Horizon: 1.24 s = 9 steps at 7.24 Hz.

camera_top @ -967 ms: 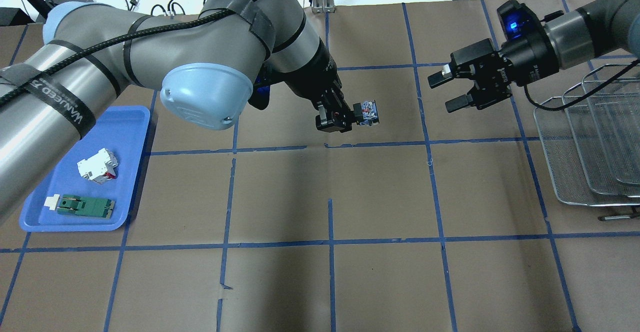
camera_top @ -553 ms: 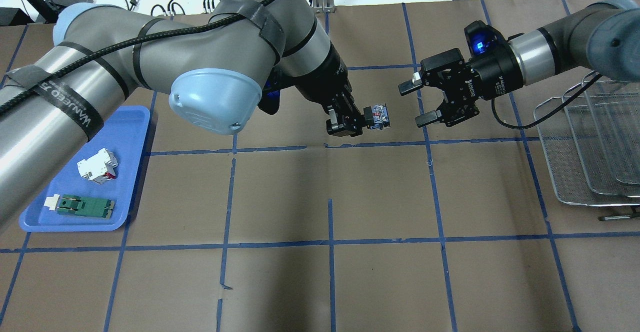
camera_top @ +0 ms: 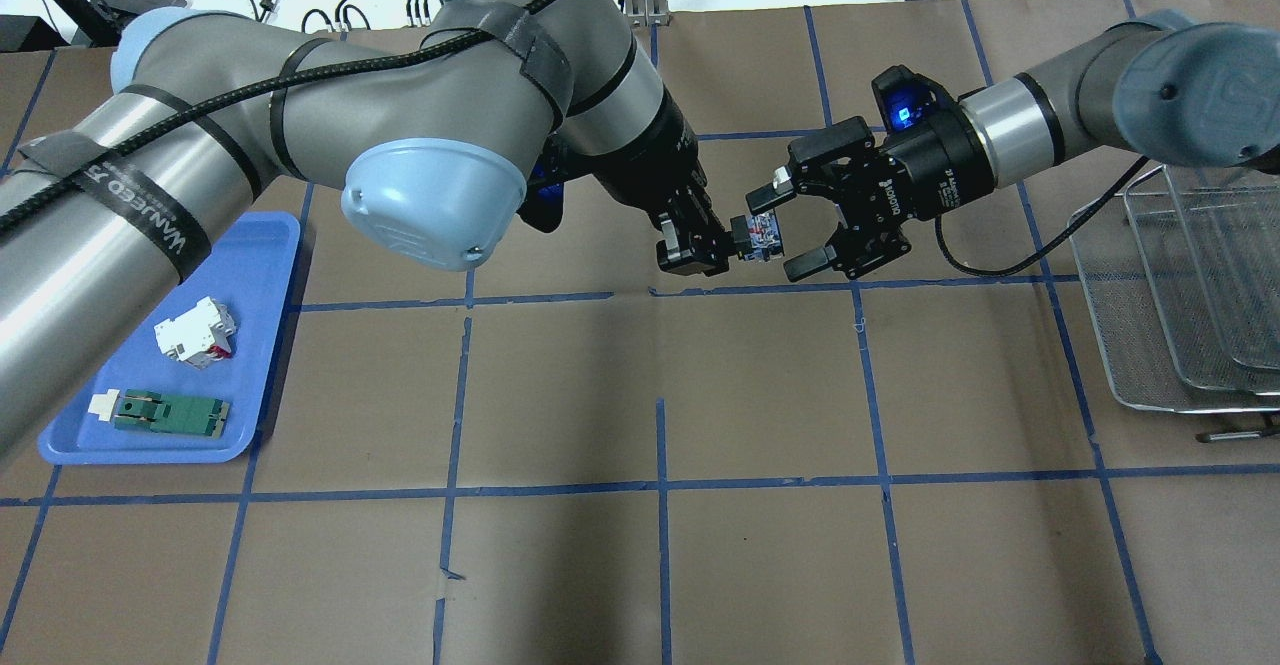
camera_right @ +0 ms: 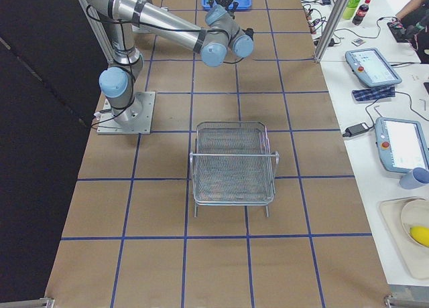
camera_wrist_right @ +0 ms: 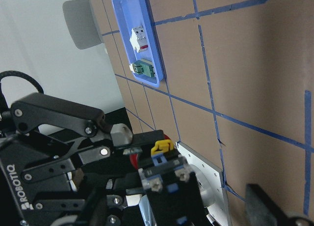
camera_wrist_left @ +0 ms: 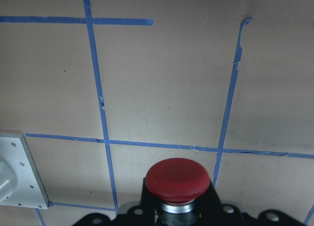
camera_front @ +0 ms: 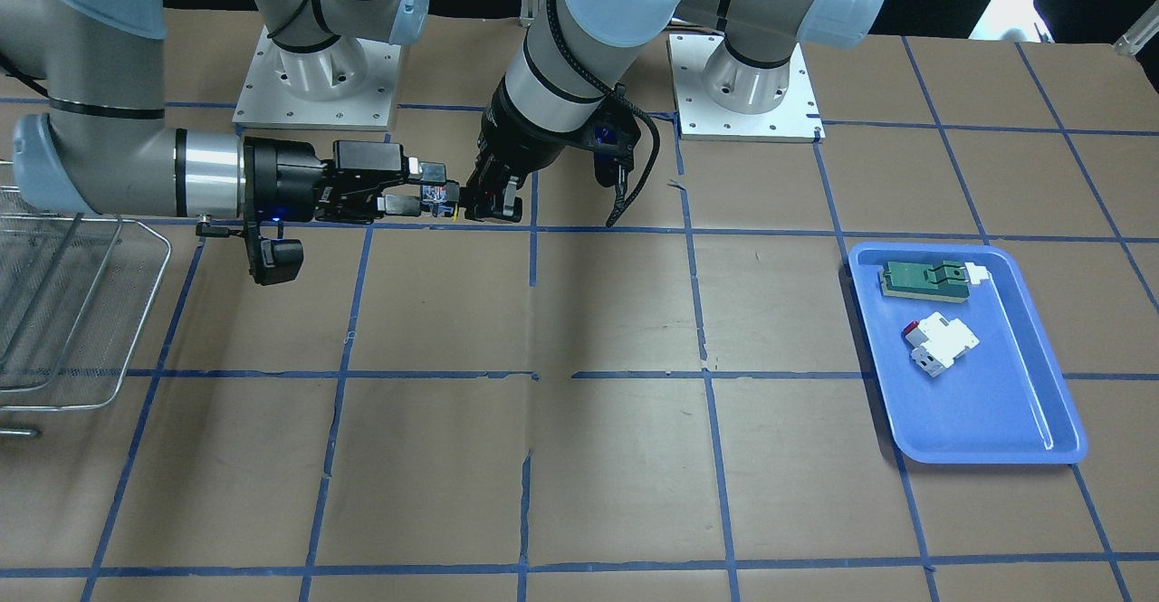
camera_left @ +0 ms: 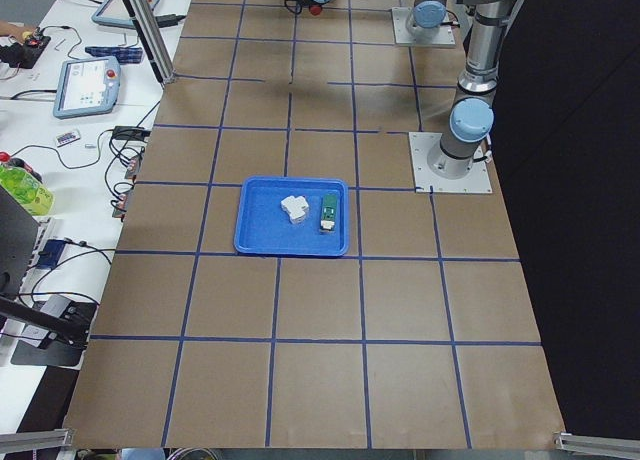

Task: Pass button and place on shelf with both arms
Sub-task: 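Reach the right gripper to the button held by the left gripper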

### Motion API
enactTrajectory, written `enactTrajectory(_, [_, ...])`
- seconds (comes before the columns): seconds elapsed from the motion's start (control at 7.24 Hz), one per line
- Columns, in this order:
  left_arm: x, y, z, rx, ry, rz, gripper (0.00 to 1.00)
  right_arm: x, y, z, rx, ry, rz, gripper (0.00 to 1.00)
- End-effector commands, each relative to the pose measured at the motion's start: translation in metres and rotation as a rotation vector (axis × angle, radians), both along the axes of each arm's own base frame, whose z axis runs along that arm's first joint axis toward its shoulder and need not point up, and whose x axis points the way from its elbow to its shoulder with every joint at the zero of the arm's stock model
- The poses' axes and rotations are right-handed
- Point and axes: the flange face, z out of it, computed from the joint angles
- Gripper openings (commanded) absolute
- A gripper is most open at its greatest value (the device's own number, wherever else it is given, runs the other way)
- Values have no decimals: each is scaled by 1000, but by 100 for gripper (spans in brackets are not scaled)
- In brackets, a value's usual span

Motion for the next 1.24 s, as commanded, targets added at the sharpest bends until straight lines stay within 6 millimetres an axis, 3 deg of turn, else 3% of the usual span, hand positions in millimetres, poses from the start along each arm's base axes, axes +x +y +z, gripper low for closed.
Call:
enactTrajectory(0.0, [0, 0, 1, -2, 0, 0, 0, 6, 0, -4, 8, -4, 11, 85])
enactTrajectory(0.14, [0, 0, 3, -5, 1, 0, 0, 5, 0, -2, 4, -3, 7, 56])
enactTrajectory(0.28, [0, 0, 3, -7, 1, -1, 0, 2, -2, -1, 3, -3, -1, 32])
enactTrajectory(0.41, [0, 0, 4, -8, 2, 0, 0, 2, -1, 0, 2, -3, -1, 23])
enactTrajectory(0.69, [0, 0, 6, -10, 4, 0, 0, 1, -3, 3, 2, -1, -6, 17])
enactTrajectory(0.83, [2, 1, 3, -7, -5, 3, 44, 1, -3, 4, 0, 0, -7, 16])
enactTrajectory(0.97, [2, 0, 3, -6, -2, 3, 74, 1, -3, 4, 2, -1, -7, 16])
enactTrajectory(1.11, [5, -3, 11, -21, -3, 10, 87, 1, -3, 5, 0, -6, -14, 16])
